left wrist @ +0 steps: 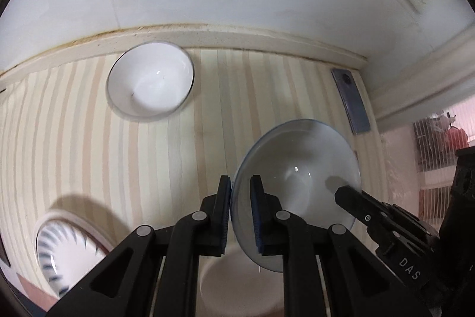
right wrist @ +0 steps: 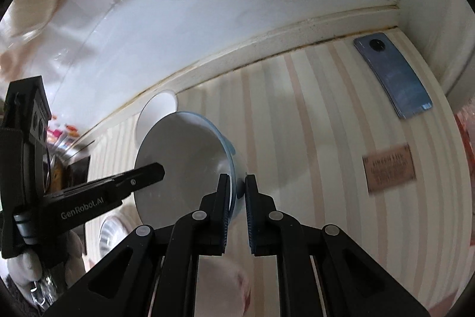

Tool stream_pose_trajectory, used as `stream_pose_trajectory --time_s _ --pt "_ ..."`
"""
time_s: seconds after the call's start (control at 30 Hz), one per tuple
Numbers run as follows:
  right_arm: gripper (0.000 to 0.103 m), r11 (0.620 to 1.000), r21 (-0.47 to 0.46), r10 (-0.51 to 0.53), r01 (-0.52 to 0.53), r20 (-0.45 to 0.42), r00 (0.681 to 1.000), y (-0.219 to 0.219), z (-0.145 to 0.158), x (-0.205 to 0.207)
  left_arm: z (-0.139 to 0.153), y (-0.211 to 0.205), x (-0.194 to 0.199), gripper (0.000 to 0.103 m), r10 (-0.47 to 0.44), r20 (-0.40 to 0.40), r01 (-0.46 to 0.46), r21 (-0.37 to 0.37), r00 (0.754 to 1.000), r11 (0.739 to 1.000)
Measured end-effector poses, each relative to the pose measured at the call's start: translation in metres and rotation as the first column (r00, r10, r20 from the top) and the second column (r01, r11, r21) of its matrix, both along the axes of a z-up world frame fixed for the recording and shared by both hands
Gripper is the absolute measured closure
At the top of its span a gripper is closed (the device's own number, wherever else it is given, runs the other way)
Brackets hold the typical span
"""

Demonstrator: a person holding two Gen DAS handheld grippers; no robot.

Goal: Organize plates and bowls
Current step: 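Carry both held bowls toward the remaining white bowls by the wall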

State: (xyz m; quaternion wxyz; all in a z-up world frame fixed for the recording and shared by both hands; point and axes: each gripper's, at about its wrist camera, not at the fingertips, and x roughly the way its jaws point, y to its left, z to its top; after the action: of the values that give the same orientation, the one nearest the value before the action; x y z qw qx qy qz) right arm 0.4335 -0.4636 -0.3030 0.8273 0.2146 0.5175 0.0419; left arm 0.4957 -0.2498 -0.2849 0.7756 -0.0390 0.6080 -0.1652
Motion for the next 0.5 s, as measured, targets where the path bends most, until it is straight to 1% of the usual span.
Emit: stream_pose_trajectory --time_s 0.13,0.3,0.5 --pt "0.092 0.999 0.031 0.006 -0.005 -0.032 0.999 0.009 0.004 -0.037 0.005 0.012 -0.034 0.092 -0.002 -0.029 0.002 -0.007 1.000 1.000" --pt "0.092 0.998 0.050 0.029 -0.025 -0.087 0.996 0.021 -0.011 -0.071 -0.001 0.016 -0.066 0.092 -0.033 -0.058 0.034 0.011 0.998 0.999" --pt "0.092 0.997 0.069 0.049 -0.039 -0.143 0.989 0.032 -0.040 -0.095 -0.032 0.017 -0.077 0.092 -0.049 -0.111 0.057 0.068 0.993 0.996"
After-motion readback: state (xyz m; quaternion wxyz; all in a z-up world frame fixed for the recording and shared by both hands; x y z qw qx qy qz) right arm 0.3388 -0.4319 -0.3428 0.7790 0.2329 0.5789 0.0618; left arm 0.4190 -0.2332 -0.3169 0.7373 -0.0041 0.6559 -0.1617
